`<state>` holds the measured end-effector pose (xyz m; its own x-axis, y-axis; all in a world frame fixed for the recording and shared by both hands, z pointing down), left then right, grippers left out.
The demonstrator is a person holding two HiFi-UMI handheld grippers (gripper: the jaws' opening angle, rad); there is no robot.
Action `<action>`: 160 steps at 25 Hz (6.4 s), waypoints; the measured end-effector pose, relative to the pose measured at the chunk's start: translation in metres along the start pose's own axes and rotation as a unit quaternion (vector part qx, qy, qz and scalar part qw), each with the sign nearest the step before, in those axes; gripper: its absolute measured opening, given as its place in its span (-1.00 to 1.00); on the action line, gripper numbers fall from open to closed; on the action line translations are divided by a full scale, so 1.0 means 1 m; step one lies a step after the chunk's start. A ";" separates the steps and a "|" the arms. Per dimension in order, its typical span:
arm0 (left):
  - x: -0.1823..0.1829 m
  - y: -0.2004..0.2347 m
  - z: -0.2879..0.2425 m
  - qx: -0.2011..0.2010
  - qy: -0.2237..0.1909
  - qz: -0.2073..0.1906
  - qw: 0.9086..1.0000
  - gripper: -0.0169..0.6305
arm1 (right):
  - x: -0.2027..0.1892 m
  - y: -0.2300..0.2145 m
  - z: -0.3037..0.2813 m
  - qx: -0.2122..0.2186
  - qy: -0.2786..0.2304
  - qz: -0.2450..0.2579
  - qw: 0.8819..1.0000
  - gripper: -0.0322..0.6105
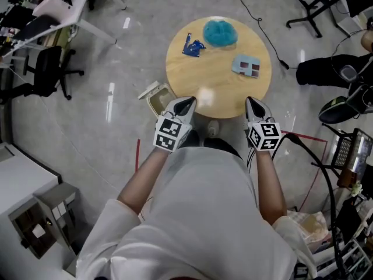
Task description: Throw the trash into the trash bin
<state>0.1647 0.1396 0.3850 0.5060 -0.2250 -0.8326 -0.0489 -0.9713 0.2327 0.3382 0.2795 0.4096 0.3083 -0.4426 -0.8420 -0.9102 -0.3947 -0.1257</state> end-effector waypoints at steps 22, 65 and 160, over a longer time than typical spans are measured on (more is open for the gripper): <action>-0.003 0.030 -0.037 -0.053 0.031 0.027 0.998 -0.94 | -0.017 -0.056 -0.068 -0.059 0.087 -0.038 0.994 -0.79; -0.012 0.081 -0.107 0.091 0.045 0.152 0.983 -0.94 | -0.071 -0.146 -0.316 0.195 0.349 0.245 0.883 -0.07; -0.148 0.081 0.148 0.206 -0.029 0.209 0.955 -0.94 | -0.047 0.166 -0.204 0.265 0.286 0.279 0.878 -0.89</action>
<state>-0.0419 0.0829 0.4529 0.3201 -0.5922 -0.7395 -0.5779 -0.7405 0.3429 0.2292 0.0702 0.5350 -0.2747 -0.8398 -0.4683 -0.9183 0.3736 -0.1313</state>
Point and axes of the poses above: the fingertips, and each gripper's own axes: z backward along the fingers, y to its left, x out of its top, the point moved 3 cm from there along z, backward along the fingers, and after that the axes turned 7 degrees about -x, right-handed, at the moved point
